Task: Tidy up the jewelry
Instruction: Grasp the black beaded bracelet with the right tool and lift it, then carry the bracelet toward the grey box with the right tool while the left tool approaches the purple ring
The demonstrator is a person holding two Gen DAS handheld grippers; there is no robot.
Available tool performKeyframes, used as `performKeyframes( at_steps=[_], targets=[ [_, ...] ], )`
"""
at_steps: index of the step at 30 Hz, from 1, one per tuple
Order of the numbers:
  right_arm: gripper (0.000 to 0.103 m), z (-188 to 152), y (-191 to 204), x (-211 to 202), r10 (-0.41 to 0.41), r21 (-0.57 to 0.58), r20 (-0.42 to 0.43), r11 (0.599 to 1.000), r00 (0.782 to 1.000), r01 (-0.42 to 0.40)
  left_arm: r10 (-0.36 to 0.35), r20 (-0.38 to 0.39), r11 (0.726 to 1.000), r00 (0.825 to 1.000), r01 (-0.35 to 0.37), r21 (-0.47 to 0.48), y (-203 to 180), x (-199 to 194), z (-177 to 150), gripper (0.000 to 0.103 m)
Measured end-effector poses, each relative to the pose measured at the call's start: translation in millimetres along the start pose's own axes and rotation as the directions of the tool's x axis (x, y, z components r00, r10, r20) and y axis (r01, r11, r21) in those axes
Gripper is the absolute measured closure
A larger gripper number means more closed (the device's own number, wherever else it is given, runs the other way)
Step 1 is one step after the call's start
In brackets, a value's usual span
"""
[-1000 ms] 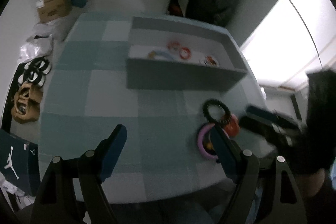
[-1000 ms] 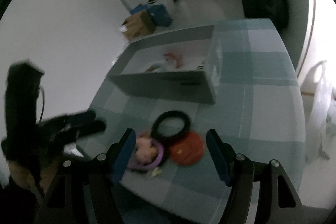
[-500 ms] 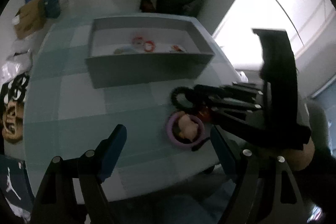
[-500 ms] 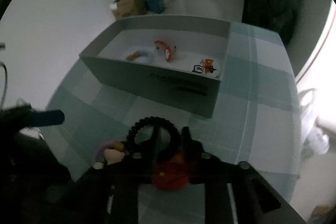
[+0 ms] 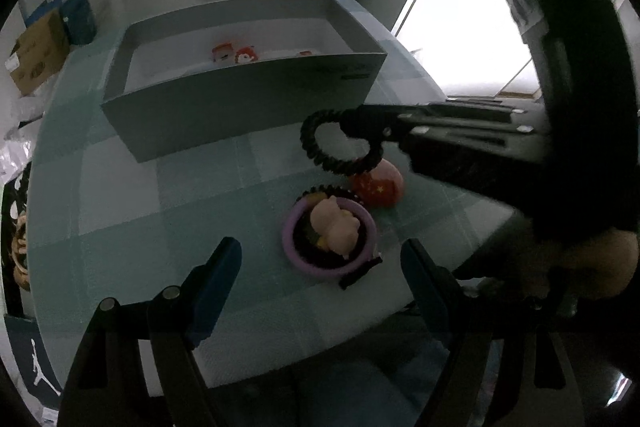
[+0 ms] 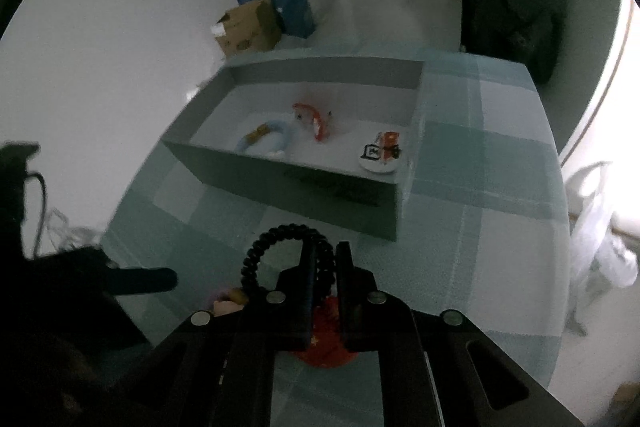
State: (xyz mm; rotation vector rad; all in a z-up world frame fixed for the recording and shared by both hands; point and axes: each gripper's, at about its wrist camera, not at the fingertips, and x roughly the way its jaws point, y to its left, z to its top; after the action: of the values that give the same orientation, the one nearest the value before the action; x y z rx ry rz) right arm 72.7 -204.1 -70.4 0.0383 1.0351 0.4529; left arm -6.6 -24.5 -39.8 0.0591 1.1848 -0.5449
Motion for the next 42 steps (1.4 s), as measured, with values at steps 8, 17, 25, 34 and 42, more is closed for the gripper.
performKeyframes(
  at_steps=[8, 17, 25, 34, 42],
  targets=[
    [0.095, 4.9, -28.5, -19.6, 0.056, 0.128, 0.044, 0.990, 0.997, -0.061, 0.033, -0.031, 0.998, 0.999, -0.031, 0.056, -7.0, 17.4, 6.6, 0.025],
    [0.095, 10.0, -35.3, -30.0, 0.064, 0.151, 0.077, 0.986, 0.995, -0.075, 0.012, 0.031, 0.998, 0.999, -0.014, 0.059, -1.4, 6.7, 8.7, 0.036],
    [0.095, 9.5, -37.9, -34.2, 0.075, 0.157, 0.087, 0.984, 0.993, -0.088, 0.039, 0.018, 0.995, 0.999, -0.041, 0.087, -7.7, 13.1, 15.8, 0.052],
    [0.095, 10.4, -38.9, -36.5, 0.074, 0.162, 0.097, 0.983, 0.993, -0.089, 0.061, 0.031, 0.991, 0.998, -0.065, 0.120, -13.7, 13.5, 14.9, 0.061],
    [0.095, 10.9, -39.1, -34.7, 0.074, 0.161, 0.093, 0.983, 0.993, -0.088, 0.037, 0.054, 0.993, 0.998, -0.042, 0.110, -12.3, 13.1, 16.3, 0.076]
  ],
)
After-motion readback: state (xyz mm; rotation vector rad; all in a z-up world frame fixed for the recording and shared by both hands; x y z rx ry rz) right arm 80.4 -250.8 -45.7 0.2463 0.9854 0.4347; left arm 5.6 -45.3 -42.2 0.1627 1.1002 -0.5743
